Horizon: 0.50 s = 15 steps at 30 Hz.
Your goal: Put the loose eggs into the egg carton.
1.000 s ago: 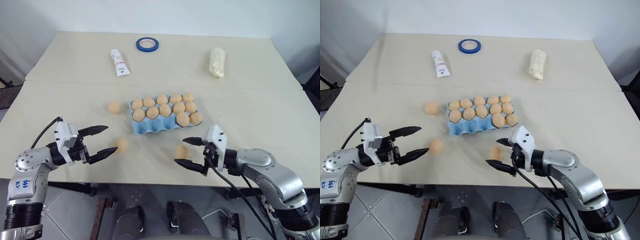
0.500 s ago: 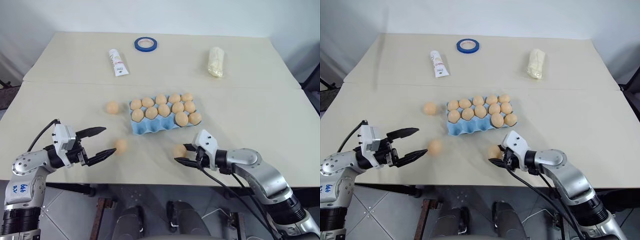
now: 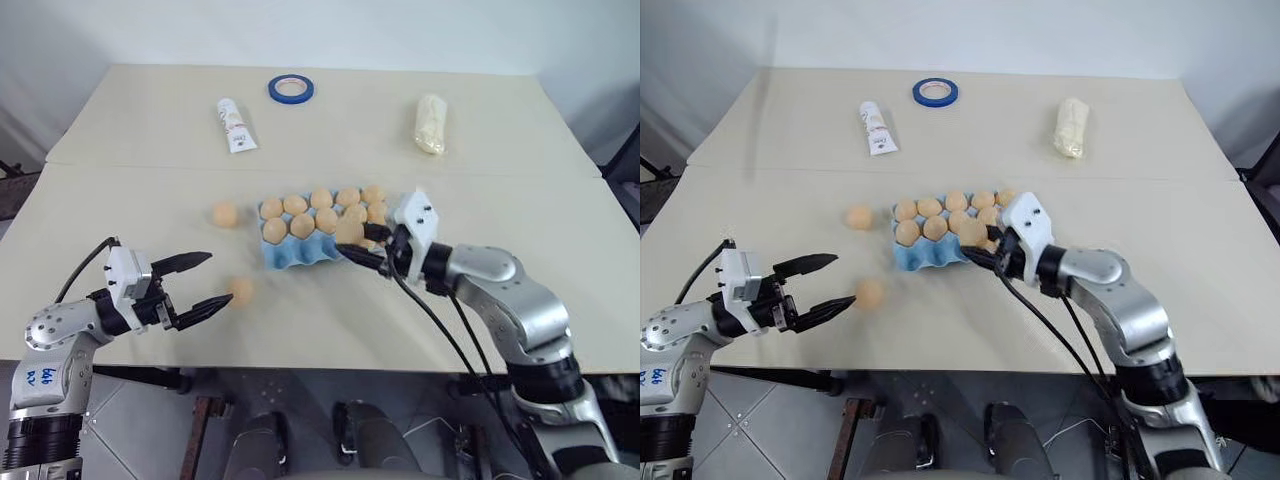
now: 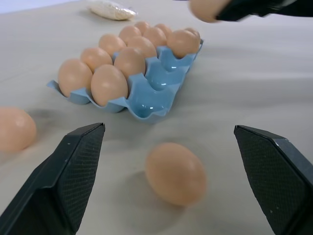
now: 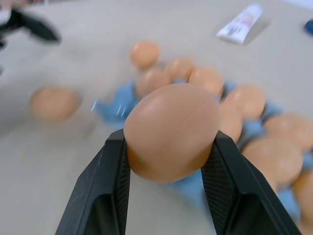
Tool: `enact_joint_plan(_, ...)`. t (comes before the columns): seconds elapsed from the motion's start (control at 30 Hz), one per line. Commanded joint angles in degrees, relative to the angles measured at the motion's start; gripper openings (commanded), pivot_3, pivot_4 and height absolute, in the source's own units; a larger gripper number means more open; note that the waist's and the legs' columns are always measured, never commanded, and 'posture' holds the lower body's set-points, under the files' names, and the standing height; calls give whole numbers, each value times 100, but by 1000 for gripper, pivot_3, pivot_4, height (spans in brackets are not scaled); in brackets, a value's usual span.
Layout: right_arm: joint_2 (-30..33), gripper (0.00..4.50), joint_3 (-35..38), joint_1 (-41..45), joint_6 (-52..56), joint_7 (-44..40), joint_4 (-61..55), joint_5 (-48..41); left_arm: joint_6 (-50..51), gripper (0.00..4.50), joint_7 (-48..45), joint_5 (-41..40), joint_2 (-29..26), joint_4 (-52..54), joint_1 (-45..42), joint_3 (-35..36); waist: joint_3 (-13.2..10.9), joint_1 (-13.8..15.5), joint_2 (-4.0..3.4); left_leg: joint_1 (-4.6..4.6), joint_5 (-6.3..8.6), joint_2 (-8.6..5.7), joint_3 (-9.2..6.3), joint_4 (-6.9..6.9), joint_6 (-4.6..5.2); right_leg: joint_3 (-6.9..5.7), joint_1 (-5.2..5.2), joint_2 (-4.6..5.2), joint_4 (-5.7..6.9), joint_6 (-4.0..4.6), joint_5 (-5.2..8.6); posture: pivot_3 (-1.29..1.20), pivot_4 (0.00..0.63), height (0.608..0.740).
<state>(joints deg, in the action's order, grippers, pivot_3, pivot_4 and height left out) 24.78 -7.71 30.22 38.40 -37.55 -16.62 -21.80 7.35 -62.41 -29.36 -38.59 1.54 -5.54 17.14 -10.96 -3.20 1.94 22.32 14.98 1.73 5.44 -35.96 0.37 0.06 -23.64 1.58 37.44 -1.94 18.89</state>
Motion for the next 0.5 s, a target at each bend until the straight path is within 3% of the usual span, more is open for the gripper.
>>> enact_joint_plan(0.03,-203,1647,-268,305,-383,112,537,388,-76,4500,32,-105,16,129,-39,64,0,-1,0,2,0,-1,0,0,1,0,-1,1,-2,-1,0,0,150,740)
enact_joint_plan(0.37,-462,1647,-565,640,-868,-46,1267,847,-84,4500,151,-108,14,207,38,133,0,-15,0,7,2,-1,1,-2,4,-5,-5,0,2,-2,-1,0,150,740)
enact_joint_plan(0.5,-419,3026,-563,632,-810,-157,1144,876,-98,4500,183,-117,20,232,76,147,0,-13,0,6,2,0,0,-1,4,-6,-5,-1,6,-2,-1,0,150,740)
